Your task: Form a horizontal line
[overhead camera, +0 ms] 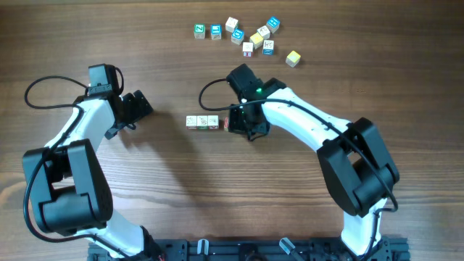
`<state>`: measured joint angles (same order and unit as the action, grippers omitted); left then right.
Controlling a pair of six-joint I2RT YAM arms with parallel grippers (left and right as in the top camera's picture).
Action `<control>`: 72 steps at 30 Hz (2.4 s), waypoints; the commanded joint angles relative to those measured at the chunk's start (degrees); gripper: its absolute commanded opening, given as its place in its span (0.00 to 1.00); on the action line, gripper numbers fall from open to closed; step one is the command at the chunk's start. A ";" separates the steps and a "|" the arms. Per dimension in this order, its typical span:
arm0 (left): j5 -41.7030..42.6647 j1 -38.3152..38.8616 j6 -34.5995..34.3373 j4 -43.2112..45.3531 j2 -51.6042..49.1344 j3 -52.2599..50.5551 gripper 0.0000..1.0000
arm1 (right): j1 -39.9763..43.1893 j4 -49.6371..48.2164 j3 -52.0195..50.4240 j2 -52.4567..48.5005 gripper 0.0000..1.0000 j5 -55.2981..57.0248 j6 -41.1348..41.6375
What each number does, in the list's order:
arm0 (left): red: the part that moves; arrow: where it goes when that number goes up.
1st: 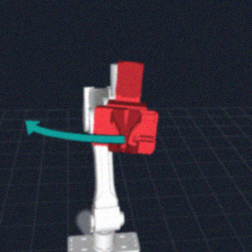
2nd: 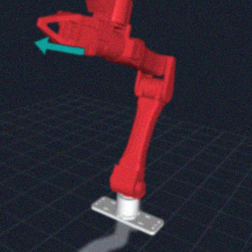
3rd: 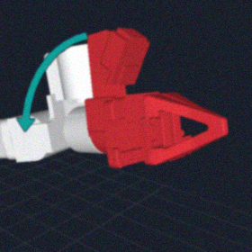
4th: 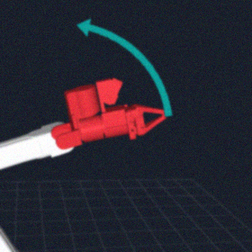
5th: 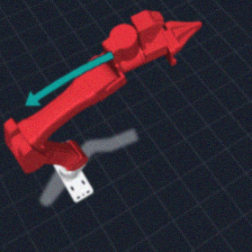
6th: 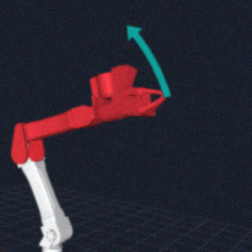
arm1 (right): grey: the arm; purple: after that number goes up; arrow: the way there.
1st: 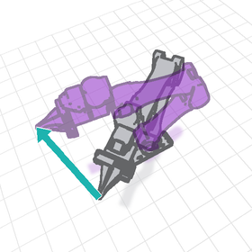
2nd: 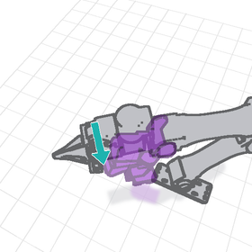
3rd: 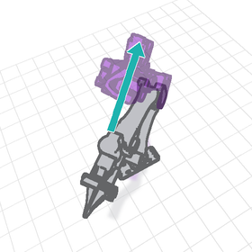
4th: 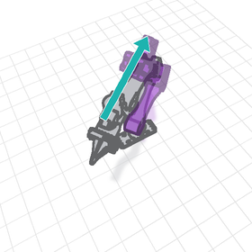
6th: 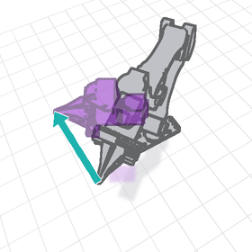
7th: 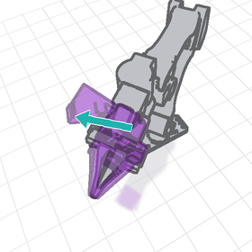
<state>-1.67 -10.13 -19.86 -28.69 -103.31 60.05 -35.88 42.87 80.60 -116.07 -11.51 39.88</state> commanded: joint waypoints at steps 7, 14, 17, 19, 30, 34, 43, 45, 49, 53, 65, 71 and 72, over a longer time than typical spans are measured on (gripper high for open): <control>-0.35 -0.17 -0.33 -0.02 -0.22 -0.20 1.00 | -1.99 -0.66 -0.48 -0.74 0.08 2.91 0.63; -0.35 -0.17 -0.33 0.00 -0.22 -0.20 1.00 | -1.99 -8.46 -0.48 -0.74 0.08 6.86 0.61; -0.35 -0.17 -0.33 -0.02 -0.22 -0.20 1.00 | -1.99 -10.12 -0.48 -0.74 0.08 8.50 0.72; -0.35 -0.17 -0.33 0.00 -0.22 -0.20 1.00 | -1.99 -8.46 -0.48 -0.74 0.08 8.50 0.76; -0.35 -0.17 -0.33 0.00 -0.22 -0.20 1.00 | 0.42 -17.97 8.37 -0.74 0.05 16.00 -5.81; -0.35 -0.15 -0.33 0.00 -0.22 -0.20 1.00 | 4.24 -1.20 26.60 -0.74 0.05 10.93 -8.41; -0.35 -0.17 -0.33 0.00 -0.22 -0.20 1.00 | 1.09 1.49 27.67 -13.44 0.11 8.13 -11.85; -0.35 -0.17 -0.33 -0.02 -0.22 -0.20 1.00 | -0.31 0.83 27.65 -16.70 0.15 10.73 -11.85; -0.35 -0.17 -0.33 -0.02 -0.22 -0.20 1.00 | -0.48 -1.79 27.65 -19.28 0.10 11.47 -11.85; -0.35 -0.17 -0.33 0.00 -0.20 -0.20 1.00 | -0.48 -7.61 27.65 -19.30 0.05 11.47 -11.23; -0.35 -0.17 -0.33 0.00 -0.22 -0.20 1.00 | -0.98 0.39 26.69 -19.50 0.04 11.43 -10.10; -0.35 -0.17 -0.33 -0.02 -0.22 -0.20 1.00 | -0.96 4.94 26.69 -19.47 0.04 6.08 -8.35; -0.35 -0.17 -0.33 -0.02 -0.22 -0.20 1.00 | -0.96 5.03 26.69 -19.47 0.04 5.77 -8.37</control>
<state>-1.67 -10.13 -19.86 -28.69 -103.31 60.05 -36.62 47.48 107.77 -134.76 -2.92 30.57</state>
